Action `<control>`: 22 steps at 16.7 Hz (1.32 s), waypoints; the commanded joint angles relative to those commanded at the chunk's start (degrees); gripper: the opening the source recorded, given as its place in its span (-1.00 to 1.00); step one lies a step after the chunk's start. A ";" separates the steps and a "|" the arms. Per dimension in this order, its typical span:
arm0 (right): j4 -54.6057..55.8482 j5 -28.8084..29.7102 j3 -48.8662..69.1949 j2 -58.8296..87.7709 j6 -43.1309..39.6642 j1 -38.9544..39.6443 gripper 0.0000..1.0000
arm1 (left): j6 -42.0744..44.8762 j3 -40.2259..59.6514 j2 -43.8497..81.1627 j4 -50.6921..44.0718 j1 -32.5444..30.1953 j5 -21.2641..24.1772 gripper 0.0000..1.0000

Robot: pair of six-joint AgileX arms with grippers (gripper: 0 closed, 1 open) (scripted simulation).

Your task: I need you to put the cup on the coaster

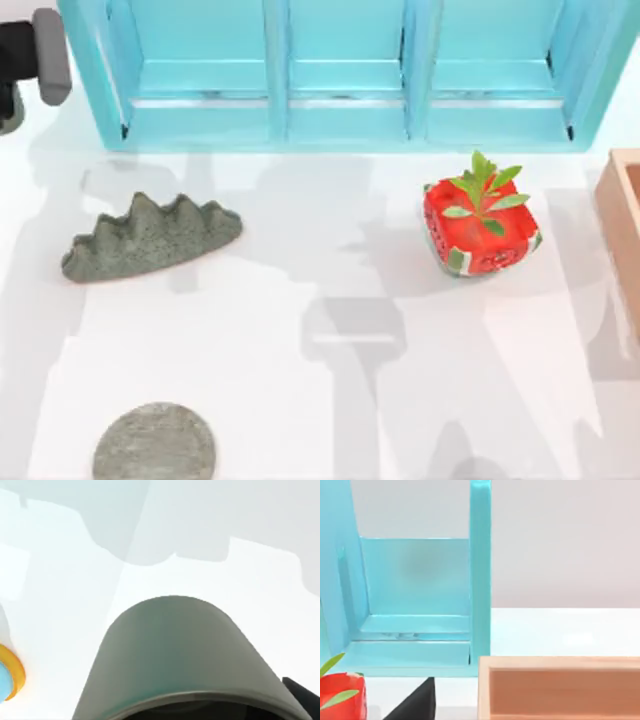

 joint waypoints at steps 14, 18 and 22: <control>0.00 0.00 0.00 0.00 0.00 0.00 1.00 | -96.19 -31.33 -25.46 -3.02 -32.99 2.86 -1.00; 0.00 0.00 0.00 0.00 0.00 0.00 1.00 | -111.92 -42.04 -33.14 -2.88 -38.60 5.46 -1.00; 0.00 0.00 0.00 0.00 0.00 0.00 1.00 | -118.32 -47.54 -37.06 -2.82 -40.99 6.79 -1.00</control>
